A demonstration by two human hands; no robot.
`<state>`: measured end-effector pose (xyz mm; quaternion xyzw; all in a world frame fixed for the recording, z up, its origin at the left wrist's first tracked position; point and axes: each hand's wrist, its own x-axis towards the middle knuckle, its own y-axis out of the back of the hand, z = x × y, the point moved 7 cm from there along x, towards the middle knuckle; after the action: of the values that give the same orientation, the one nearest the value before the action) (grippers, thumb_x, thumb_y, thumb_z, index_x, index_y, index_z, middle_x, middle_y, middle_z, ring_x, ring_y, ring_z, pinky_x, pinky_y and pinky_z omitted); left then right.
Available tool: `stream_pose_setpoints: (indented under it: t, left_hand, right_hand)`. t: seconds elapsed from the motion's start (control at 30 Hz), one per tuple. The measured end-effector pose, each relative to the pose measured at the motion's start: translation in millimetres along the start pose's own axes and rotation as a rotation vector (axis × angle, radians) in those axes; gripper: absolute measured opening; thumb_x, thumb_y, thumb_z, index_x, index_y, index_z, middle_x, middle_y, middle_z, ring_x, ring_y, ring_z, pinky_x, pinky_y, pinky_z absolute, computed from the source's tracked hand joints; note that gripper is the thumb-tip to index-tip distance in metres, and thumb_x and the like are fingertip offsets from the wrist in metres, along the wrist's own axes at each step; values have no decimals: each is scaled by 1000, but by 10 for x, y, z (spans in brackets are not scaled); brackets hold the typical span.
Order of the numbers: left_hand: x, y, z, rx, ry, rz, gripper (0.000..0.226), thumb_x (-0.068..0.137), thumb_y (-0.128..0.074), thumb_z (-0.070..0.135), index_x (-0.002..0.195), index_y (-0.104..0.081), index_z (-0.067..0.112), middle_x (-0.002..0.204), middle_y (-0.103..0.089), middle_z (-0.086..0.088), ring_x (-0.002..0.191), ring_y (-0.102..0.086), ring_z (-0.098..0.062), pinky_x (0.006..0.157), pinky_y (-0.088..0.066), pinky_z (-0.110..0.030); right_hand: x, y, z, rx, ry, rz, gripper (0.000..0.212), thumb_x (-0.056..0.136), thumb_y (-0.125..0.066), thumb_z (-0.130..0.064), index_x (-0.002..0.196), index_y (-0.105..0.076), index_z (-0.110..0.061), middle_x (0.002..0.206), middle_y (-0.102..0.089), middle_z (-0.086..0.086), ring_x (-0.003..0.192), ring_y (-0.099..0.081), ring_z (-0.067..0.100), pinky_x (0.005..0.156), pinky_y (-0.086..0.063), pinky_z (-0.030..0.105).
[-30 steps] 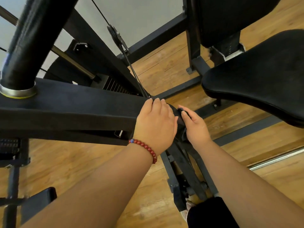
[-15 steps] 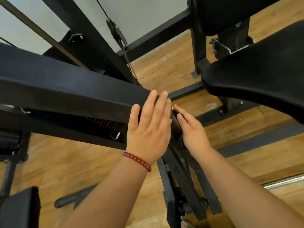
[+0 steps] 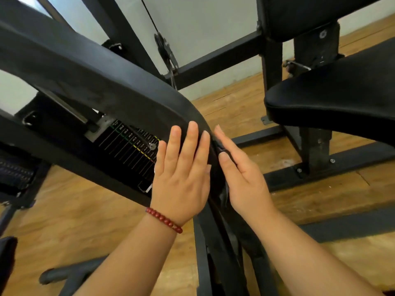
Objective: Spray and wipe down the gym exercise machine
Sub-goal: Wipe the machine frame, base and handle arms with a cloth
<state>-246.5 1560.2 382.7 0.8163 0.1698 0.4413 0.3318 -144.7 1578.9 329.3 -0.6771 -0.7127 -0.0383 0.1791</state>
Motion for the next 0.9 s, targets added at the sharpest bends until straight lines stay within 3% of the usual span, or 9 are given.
stream_pose_setpoints:
  t: [0.17, 0.3, 0.4, 0.57, 0.7, 0.77, 0.83, 0.9]
  left_hand:
    - [-98, -129, 75, 8, 18, 50, 64, 104, -25, 34, 154, 9, 11, 160, 22, -4, 148, 17, -27, 122, 4, -43]
    - [-234, -243, 179, -27, 46, 76, 64, 105, -23, 35, 153, 11, 9, 160, 23, -6, 148, 17, -29, 122, 0, -44]
    - [-345, -298, 208, -23, 45, 70, 63, 105, -21, 36, 153, 11, 11, 160, 23, -5, 148, 17, -28, 123, -1, -43]
    - [-415, -335, 220, -35, 59, 31, 63, 105, -19, 37, 153, 13, 13, 159, 25, -2, 148, 19, -25, 122, 4, -40]
    - [-457, -361, 259, -68, 100, 18, 61, 104, -20, 37, 154, 8, 14, 158, 29, 0, 147, 22, -24, 122, 6, -39]
    - [-493, -388, 281, -99, 116, 19, 62, 104, -19, 37, 154, 12, 16, 157, 31, 0, 146, 23, -23, 122, 6, -38]
    - [-549, -431, 326, -121, 131, 12, 62, 105, -16, 38, 152, 18, 17, 156, 33, 0, 146, 24, -22, 122, 2, -39]
    - [-636, -488, 381, -126, 155, -4, 61, 105, -12, 40, 151, 20, 17, 155, 34, 0, 146, 26, -21, 120, 1, -38]
  right_hand:
    - [-7, 80, 406, 36, -33, 31, 40, 104, -42, -20, 132, -42, -48, 139, -44, -30, 131, -37, -13, 111, -32, 15]
    - [-139, 55, 338, -15, 62, 38, 42, 104, -41, -16, 128, -39, -50, 141, -39, -30, 132, -32, -18, 105, -27, 3]
    - [-170, 86, 403, -24, 86, 6, 41, 104, -41, -16, 131, -39, -47, 142, -40, -29, 132, -33, -16, 106, -27, 4]
    - [-384, 181, 909, 2, -135, 81, 35, 103, -42, -25, 125, -44, -53, 135, -47, -30, 129, -40, -14, 114, -34, 25]
    - [-356, 144, 599, -9, 8, 61, 37, 104, -41, -20, 128, -41, -48, 137, -43, -31, 131, -36, -15, 109, -30, 10]
    - [-334, 127, 563, 9, 59, 35, 36, 104, -40, -24, 131, -39, -49, 140, -42, -32, 134, -37, -9, 110, -34, 18]
    - [-400, 156, 777, 17, 7, 43, 34, 103, -39, -33, 133, -40, -49, 144, -45, -26, 135, -39, -4, 114, -35, 27]
    - [-545, 222, 1095, -1, -116, 80, 33, 101, -39, -36, 131, -42, -49, 139, -47, -28, 132, -40, -9, 114, -32, 21]
